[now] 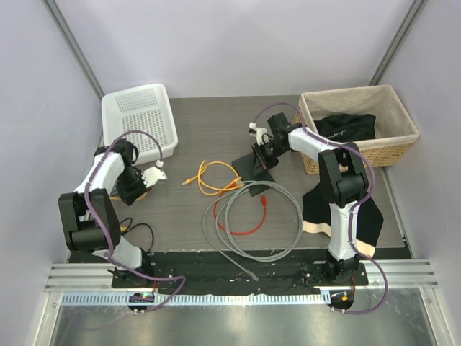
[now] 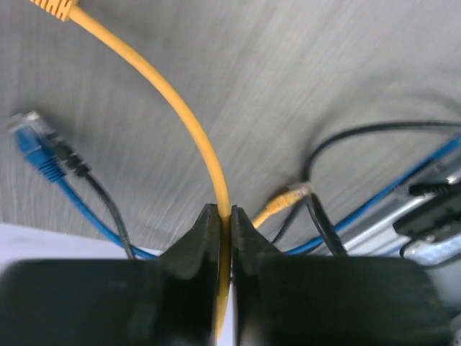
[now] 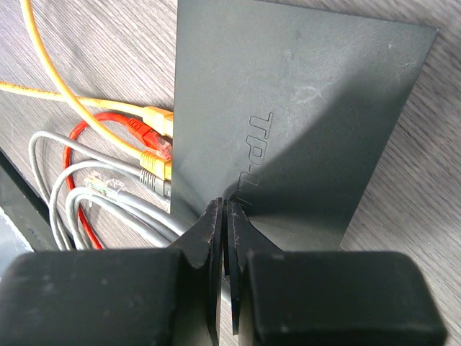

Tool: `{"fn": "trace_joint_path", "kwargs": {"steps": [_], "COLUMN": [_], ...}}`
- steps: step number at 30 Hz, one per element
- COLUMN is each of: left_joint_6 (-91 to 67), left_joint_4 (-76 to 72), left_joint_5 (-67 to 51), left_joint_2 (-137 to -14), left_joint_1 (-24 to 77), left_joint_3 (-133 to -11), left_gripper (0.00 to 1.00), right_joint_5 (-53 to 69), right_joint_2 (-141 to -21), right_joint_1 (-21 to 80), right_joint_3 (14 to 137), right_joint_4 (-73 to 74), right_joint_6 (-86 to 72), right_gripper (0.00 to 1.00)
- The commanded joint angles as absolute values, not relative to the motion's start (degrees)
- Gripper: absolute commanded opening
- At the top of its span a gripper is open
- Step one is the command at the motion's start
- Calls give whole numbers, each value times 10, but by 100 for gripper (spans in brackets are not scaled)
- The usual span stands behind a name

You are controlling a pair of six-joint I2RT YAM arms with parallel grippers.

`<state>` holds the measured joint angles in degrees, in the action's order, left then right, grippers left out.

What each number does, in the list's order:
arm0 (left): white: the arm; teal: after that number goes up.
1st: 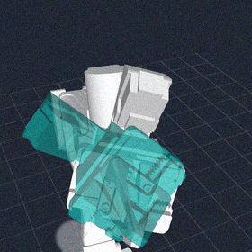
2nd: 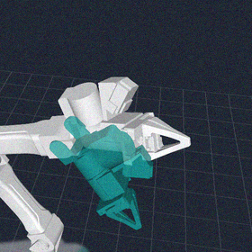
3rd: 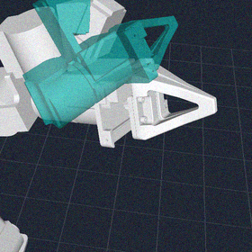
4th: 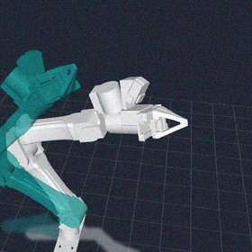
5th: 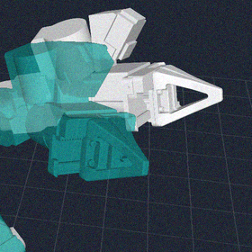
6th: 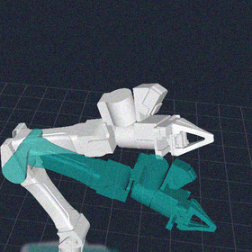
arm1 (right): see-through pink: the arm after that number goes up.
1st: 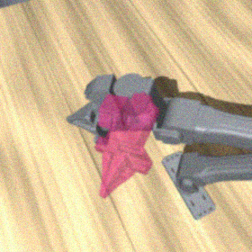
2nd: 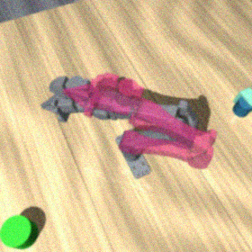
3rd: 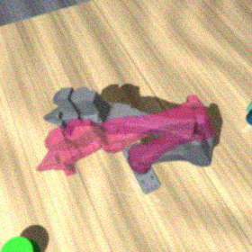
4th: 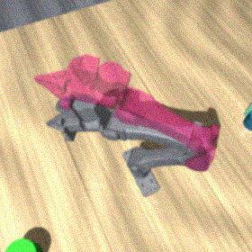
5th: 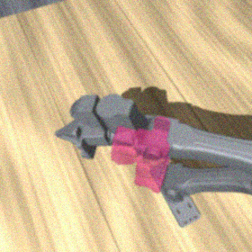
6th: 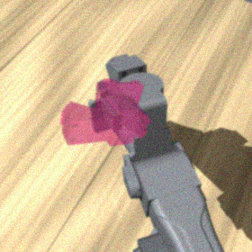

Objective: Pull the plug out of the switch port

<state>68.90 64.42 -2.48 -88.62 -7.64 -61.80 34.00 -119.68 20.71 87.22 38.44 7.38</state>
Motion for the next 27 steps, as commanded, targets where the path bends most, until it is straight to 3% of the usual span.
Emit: {"fn": "trace_joint_path", "kwargs": {"steps": [1,3,5,9,12,19,21,27], "left_joint_6": [584,526,488,369,311,206,144,81], "left_joint_4": [570,612,631,607,600,573,550,484], "left_joint_5": [-10,-50,-126,-183,-241,-363,-415,-441], "left_joint_2": [-924,-940,-937,-925,-951,-1091,-1137,-1185], "left_joint_1": [-69,-59,-27,97,153,199,203,227], "left_joint_3": [-672,-731,-763,-839,-918,-1041,-1044,-1022], "left_gripper": [21,35,40,60,67,72,77,78], "right_joint_5": [251,251,254,261,265,230,211,266], "right_joint_2": [-1265,-1258,-1245,-1214,-1192,-1137,-1112,-1042], "right_joint_1": [219,219,219,217,215,192,187,192], "right_joint_3": [851,852,855,871,880,869,850,823], "right_joint_4": [353,354,359,373,380,382,393,427], "right_joint_6": [102,103,103,102,100,81,89,161], "right_gripper": [9,19,29,39,42,43,43,43]}}
